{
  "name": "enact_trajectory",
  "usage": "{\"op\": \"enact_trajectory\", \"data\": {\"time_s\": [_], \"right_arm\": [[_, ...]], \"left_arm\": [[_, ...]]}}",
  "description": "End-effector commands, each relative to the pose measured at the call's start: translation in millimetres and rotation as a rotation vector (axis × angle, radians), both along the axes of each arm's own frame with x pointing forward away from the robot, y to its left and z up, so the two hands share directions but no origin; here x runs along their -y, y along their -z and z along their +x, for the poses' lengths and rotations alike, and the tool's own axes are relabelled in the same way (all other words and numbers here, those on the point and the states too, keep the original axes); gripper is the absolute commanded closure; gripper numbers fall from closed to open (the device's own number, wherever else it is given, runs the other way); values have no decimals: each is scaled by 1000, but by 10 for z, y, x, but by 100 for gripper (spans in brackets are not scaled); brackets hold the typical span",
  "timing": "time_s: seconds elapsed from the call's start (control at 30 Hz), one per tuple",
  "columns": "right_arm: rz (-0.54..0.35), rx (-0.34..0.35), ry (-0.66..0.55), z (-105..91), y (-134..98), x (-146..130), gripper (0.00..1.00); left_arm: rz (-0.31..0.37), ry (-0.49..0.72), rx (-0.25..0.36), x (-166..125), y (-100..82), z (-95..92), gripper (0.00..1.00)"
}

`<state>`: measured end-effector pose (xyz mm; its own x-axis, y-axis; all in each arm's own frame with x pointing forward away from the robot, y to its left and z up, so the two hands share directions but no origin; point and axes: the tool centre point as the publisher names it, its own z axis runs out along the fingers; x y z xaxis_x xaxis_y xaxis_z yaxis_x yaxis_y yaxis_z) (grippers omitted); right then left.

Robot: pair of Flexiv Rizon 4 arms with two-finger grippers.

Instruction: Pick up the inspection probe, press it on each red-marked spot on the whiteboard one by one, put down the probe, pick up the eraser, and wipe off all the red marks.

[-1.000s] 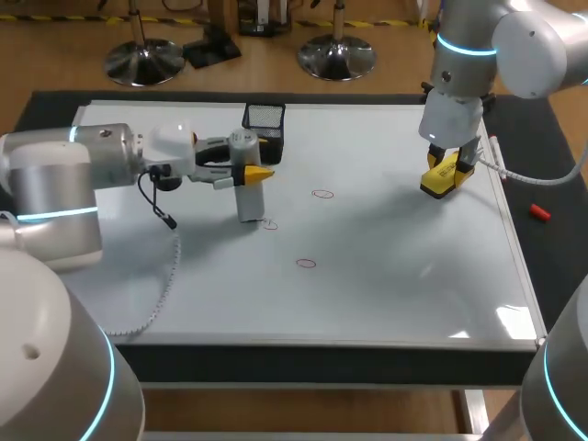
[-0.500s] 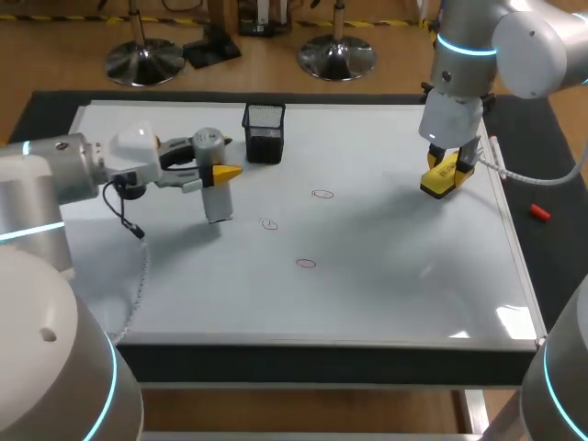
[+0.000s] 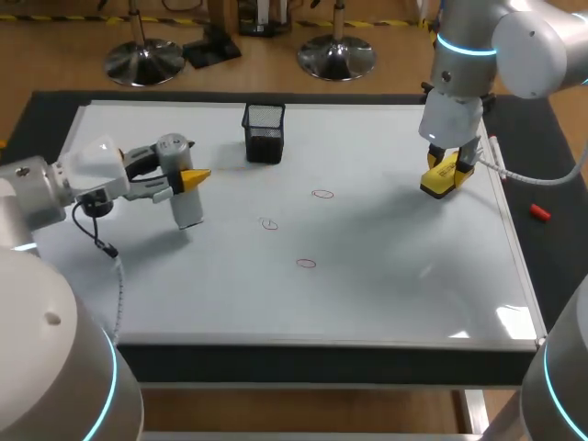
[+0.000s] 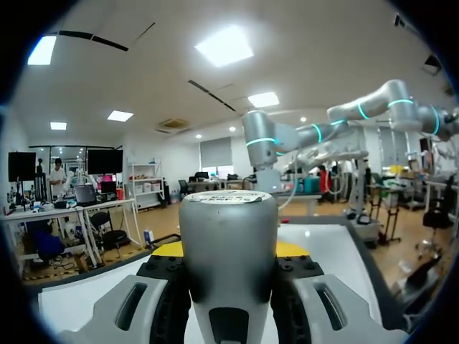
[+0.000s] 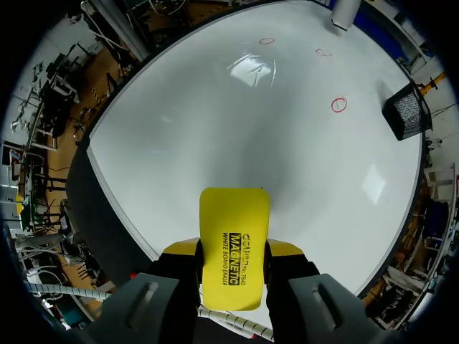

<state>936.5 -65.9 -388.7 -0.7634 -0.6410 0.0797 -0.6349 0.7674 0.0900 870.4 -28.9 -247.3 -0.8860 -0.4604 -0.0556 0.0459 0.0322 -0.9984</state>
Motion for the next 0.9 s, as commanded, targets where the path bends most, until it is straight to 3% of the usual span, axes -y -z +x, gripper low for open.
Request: {"op": "enact_trajectory", "data": {"time_s": [0.03, 0.47, 0.9], "right_arm": [[-4, -2, -1, 9, -6, 2, 100], [-4, -2, -1, 9, -6, 2, 100], [-4, -2, -1, 9, -6, 2, 100]], "left_arm": [[1, -105, 6, -169, -50, -122, 100], [16, -236, 10, -616, -33, -223, 100], [9, -297, 15, -777, 7, -246, 100]]}}
